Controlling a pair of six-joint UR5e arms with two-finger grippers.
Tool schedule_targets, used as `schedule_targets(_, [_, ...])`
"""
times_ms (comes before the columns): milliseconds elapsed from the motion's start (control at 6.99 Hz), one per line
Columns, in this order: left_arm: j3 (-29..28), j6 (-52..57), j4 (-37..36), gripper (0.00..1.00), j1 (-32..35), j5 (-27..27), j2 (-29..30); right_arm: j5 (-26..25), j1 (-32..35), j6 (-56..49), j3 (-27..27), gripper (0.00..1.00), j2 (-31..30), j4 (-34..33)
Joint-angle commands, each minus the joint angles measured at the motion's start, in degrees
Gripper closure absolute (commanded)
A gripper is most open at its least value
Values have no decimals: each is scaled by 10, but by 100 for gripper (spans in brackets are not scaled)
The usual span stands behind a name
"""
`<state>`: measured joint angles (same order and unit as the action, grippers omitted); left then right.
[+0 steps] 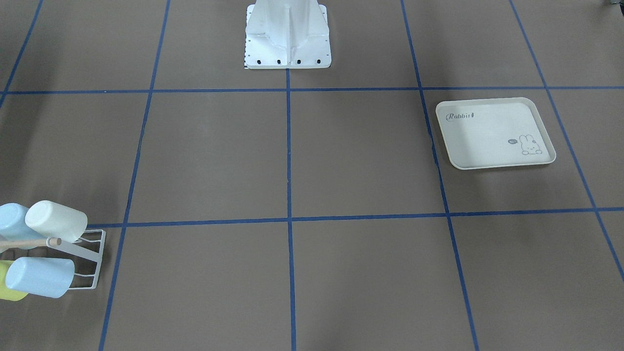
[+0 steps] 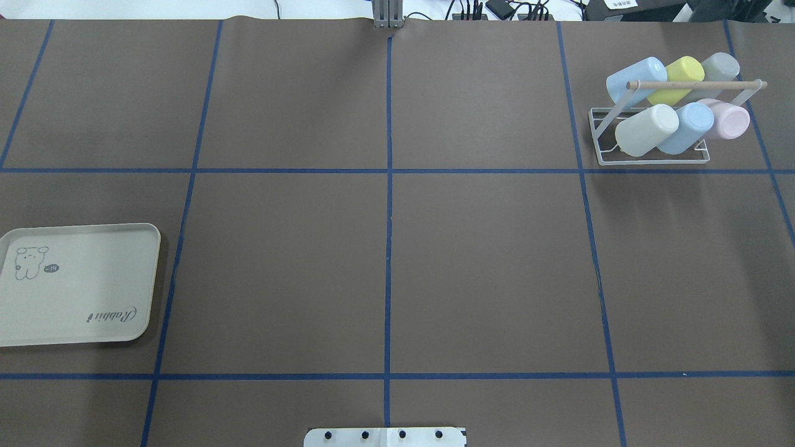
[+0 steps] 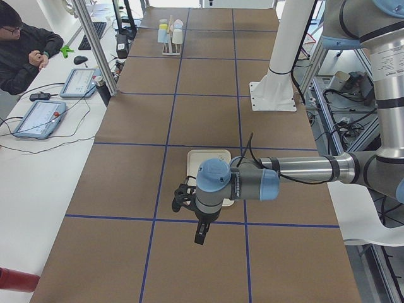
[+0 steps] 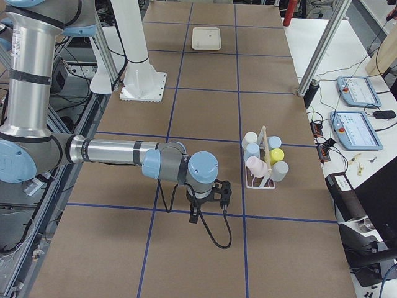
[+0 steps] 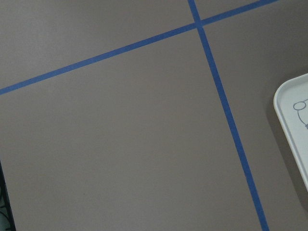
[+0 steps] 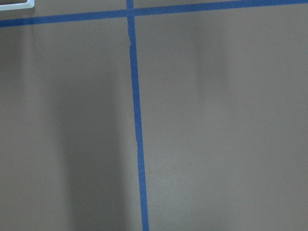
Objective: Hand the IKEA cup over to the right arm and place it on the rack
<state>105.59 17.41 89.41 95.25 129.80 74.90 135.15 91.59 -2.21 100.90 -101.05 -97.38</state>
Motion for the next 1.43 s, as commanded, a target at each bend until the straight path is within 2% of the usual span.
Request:
schedule_targets(0, [77,-1,-77,0,0,-2,2,-2,0,0,4,0,3,0])
schedule_targets(286, [81,-22,-69,0,-2,-1,3,-5,0,0,26,0,1,0])
schedule_targets(572, [45,-19,-61,0,-2,0,11,-8,0,-1,35,0,1,-1])
schedule_targets(1287, [39,-19,-14,0,-2,-2,9,-5,0,0,40,0,0,0])
